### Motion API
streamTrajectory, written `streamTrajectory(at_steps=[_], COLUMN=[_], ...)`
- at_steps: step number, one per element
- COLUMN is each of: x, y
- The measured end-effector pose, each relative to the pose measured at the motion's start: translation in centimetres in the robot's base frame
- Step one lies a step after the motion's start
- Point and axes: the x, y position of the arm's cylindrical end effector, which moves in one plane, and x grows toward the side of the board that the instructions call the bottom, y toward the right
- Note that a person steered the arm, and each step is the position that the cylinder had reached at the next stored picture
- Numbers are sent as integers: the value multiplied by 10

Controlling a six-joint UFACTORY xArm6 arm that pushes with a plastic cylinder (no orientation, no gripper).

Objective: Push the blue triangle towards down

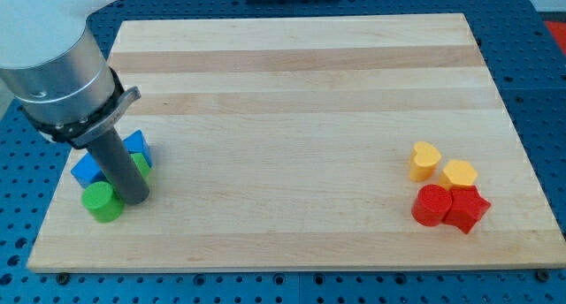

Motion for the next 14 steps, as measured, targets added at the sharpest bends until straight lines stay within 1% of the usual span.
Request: streamTrajectory(at_steps=[1, 2, 3, 5, 6, 7, 9, 12, 13, 14], x=[-24, -54, -95, -128, -114, -82, -111, -82, -50, -39], y=[2, 43, 54, -17, -61, -101, -39, 40, 36, 21])
